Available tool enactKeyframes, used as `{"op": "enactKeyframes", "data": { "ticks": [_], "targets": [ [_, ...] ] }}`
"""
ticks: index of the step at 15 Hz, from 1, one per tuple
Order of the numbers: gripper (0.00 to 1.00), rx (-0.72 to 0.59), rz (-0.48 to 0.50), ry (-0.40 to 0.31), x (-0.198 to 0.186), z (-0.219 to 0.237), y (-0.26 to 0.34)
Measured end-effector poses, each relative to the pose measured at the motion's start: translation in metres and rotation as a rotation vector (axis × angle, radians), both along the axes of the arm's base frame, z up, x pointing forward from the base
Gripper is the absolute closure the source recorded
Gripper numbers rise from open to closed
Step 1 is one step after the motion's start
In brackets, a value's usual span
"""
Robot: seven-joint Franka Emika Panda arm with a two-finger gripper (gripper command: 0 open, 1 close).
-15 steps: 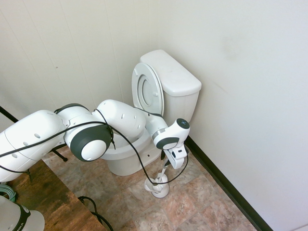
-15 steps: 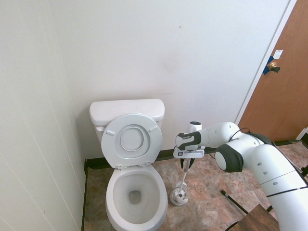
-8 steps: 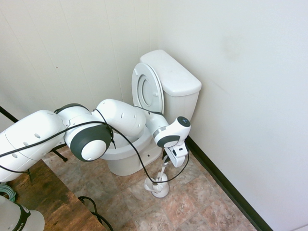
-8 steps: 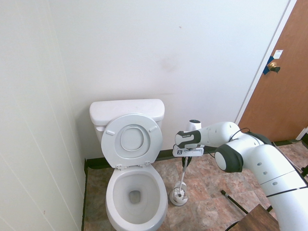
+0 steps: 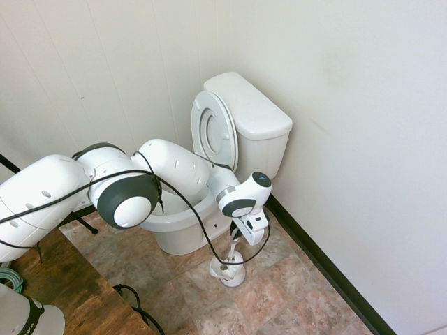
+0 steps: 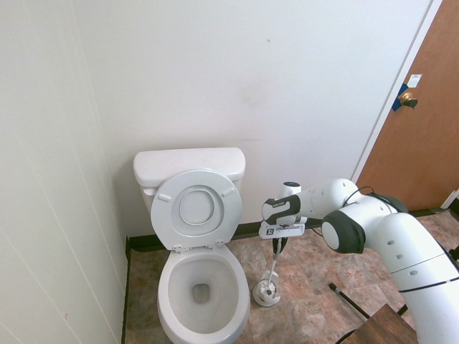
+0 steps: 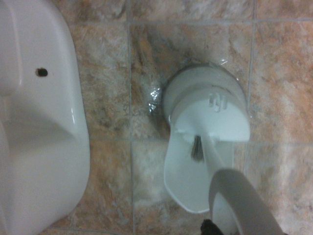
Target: Clean the toilet
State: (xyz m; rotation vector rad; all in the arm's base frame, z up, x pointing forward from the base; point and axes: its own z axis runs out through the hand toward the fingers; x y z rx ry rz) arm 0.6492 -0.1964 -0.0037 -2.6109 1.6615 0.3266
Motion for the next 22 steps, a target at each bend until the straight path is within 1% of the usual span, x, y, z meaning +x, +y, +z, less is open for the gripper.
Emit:
{"op": "enactKeyframes", "data": {
  "ticks": [2, 4, 9, 12, 15, 18, 22],
  "targets": [
    [1.0, -0.004, 0.018, -0.015, -0.009, 0.011, 0.007],
    [1.0, -0.002, 0.036, -0.024, -0.014, 0.038, 0.009],
    [1.0, -0.018, 0.085, -0.044, -0.033, 0.145, 0.021],
    [1.0, -0.067, 0.111, -0.054, -0.061, 0.205, 0.024],
    [1.0, -0.092, 0.119, -0.079, -0.088, 0.257, 0.046],
    [1.0, -0.096, 0.115, -0.115, -0.087, 0.307, 0.075],
    [1.0, -0.097, 0.115, -0.164, -0.064, 0.34, 0.113]
  ]
}}
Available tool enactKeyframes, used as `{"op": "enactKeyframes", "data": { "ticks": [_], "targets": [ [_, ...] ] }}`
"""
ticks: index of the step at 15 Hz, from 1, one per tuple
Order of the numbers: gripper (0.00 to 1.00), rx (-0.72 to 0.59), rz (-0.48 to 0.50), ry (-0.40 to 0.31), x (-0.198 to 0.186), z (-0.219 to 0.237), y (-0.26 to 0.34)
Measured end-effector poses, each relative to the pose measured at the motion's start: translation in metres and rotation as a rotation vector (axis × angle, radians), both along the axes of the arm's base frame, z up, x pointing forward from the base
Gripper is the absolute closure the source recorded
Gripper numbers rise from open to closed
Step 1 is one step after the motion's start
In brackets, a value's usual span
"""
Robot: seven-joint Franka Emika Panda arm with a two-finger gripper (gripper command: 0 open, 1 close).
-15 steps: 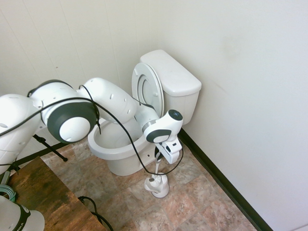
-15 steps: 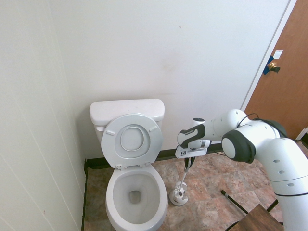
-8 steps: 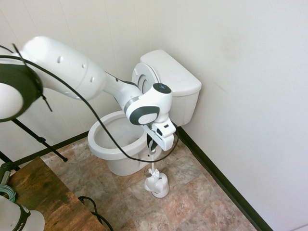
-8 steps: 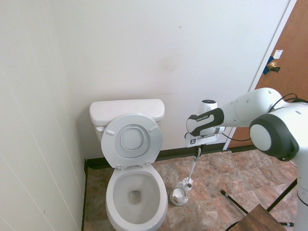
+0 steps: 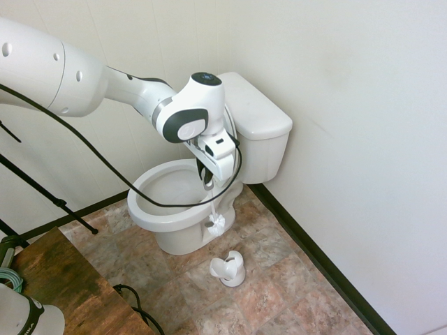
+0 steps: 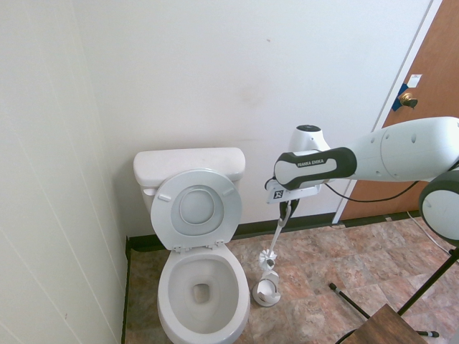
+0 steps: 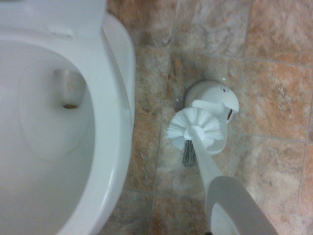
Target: Clean the toilet
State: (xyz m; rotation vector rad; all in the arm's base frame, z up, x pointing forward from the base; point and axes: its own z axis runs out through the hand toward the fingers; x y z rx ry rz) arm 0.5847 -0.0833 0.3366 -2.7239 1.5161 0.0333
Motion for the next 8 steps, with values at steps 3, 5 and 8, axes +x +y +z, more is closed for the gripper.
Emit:
{"op": "enactKeyframes", "data": {
  "ticks": [3, 5, 8],
  "targets": [
    [1.0, -0.028, 0.033, -0.036, 0.022, 0.032, 0.05],
    [1.0, -0.037, 0.06, -0.054, 0.031, 0.05, 0.087],
    [1.0, -0.03, 0.101, -0.068, 0.034, 0.057, 0.134]
  ]
}}
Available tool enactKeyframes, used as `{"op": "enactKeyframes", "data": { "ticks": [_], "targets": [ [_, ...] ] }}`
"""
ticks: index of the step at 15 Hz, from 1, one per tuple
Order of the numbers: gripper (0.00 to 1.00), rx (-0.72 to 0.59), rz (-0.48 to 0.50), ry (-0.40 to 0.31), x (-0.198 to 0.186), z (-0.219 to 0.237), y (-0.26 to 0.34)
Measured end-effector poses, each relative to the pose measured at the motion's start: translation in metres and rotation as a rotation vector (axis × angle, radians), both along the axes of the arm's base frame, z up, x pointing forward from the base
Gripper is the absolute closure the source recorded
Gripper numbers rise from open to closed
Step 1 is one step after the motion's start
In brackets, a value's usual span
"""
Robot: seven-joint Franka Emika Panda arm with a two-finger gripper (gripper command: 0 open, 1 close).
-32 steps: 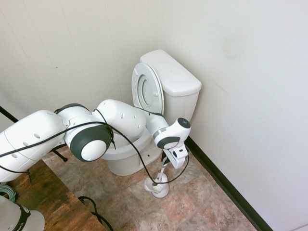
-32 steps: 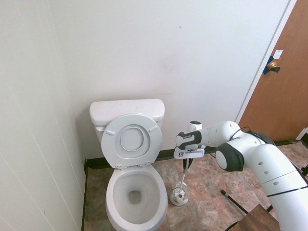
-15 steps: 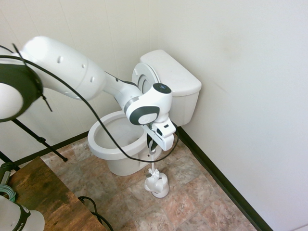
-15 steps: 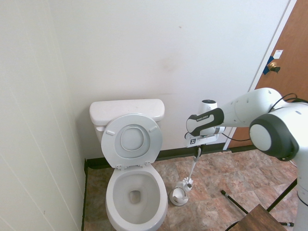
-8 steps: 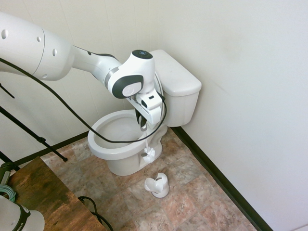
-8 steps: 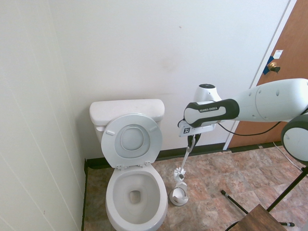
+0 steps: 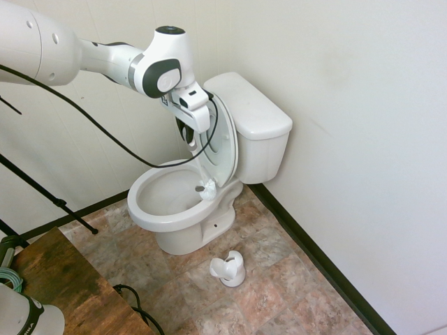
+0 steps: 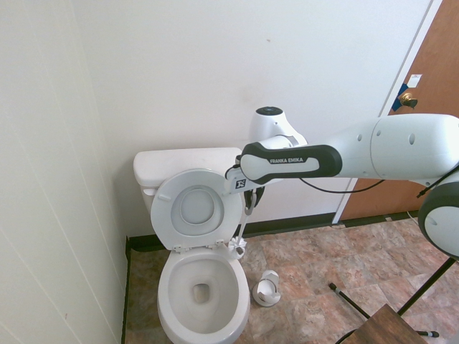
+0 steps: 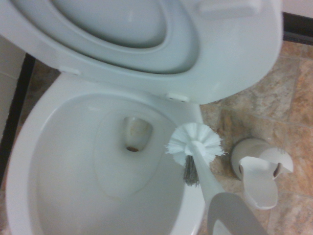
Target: Clean the toilet
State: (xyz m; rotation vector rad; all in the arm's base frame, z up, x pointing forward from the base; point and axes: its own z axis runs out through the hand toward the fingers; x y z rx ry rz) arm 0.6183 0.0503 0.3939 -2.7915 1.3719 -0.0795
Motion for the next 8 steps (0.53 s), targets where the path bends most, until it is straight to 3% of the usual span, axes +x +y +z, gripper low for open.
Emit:
{"op": "enactKeyframes", "data": {
  "ticks": [4, 8],
  "targets": [
    [1.0, 0.04, 0.047, -0.018, 0.003, -0.018, 0.04],
    [1.0, 0.067, 0.064, -0.011, 0.013, -0.077, 0.058]
  ]
}}
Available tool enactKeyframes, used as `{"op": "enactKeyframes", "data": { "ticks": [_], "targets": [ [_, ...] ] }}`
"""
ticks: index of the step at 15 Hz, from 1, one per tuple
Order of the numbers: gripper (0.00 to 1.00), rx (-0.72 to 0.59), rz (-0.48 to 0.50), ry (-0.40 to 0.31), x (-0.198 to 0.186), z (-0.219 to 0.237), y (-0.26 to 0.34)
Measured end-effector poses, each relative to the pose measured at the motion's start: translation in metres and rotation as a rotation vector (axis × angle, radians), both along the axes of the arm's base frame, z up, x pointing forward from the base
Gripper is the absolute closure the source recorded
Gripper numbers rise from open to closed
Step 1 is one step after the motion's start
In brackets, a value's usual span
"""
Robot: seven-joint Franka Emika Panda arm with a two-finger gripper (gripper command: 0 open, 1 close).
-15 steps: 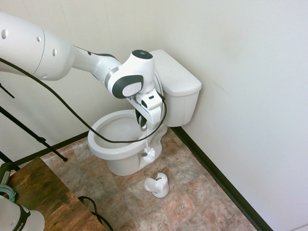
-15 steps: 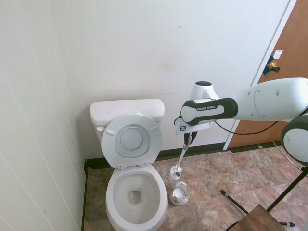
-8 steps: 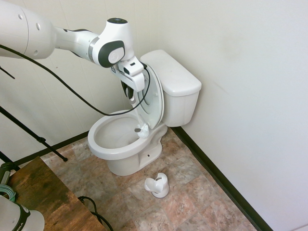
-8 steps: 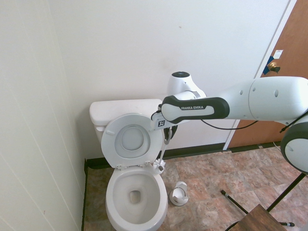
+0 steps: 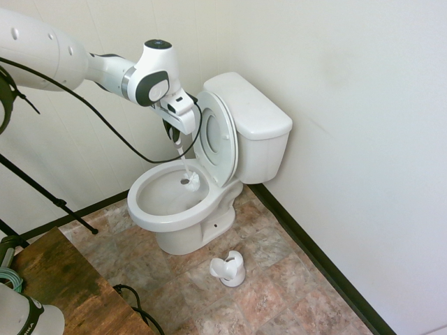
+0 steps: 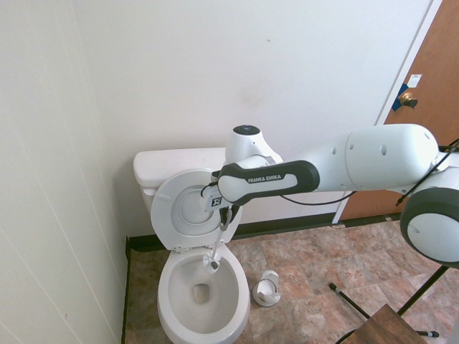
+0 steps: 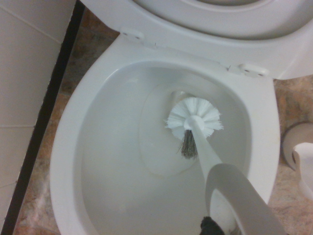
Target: Clean the toilet
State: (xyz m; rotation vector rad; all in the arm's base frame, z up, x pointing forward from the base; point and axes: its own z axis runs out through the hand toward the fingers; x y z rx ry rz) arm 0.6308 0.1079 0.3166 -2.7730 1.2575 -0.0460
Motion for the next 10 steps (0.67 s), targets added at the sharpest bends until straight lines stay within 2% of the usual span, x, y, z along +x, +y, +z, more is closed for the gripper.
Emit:
{"op": "enactKeyframes", "data": {
  "ticks": [5, 10],
  "targets": [
    [1.0, -0.014, -0.001, 0.012, 0.028, -0.066, 0.015],
    [1.0, -0.022, -0.024, 0.007, 0.057, -0.104, 0.037]
  ]
}}
